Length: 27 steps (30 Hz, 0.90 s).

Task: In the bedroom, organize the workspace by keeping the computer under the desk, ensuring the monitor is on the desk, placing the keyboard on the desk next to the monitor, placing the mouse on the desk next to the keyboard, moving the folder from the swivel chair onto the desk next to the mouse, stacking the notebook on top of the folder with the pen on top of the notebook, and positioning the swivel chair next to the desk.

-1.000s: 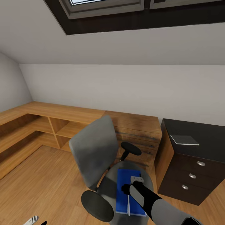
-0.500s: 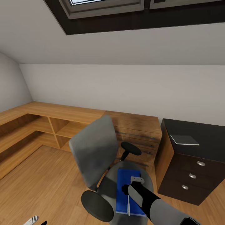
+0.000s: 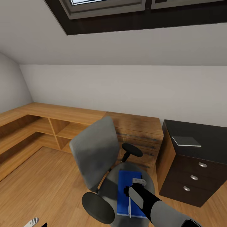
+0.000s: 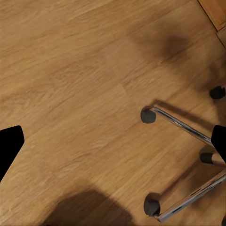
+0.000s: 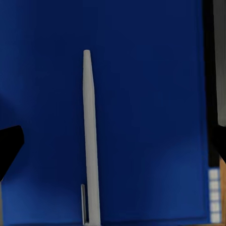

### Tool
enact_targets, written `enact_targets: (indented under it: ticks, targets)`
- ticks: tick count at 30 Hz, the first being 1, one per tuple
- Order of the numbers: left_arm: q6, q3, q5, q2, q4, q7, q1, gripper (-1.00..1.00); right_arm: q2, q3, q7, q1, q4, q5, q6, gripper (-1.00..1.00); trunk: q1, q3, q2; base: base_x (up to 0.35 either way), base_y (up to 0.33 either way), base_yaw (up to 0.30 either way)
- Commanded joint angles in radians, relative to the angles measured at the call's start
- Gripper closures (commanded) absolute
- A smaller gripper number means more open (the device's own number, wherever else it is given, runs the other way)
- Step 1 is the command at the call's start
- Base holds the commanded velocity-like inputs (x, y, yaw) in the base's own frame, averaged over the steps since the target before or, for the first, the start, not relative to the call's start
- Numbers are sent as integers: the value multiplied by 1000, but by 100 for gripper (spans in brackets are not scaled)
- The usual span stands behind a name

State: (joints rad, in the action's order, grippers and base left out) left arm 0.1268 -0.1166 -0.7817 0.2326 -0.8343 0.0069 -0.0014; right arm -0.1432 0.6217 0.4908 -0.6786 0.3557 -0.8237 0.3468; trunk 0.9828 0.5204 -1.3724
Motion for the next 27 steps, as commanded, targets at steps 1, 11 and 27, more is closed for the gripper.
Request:
enact_targets:
  ticks: [1, 11, 27]
  targets:
    - [7, -1, -9, 0, -2, 1, 0, -100, 1, 8, 8, -1, 2, -6, 5, -100, 0, 1, -1, 0, 0, 0]
    - [6, -3, -10, 0, -2, 3, 0, -100, -1, 9, 12, -1, 2, -6, 4, -100, 0, 1, -1, 0, 0, 0]
    - [6, -3, -10, 1, -2, 4, 0, -100, -2, 9, 11, -1, 2, -6, 7, -100, 0, 1, -1, 0, 0, 0]
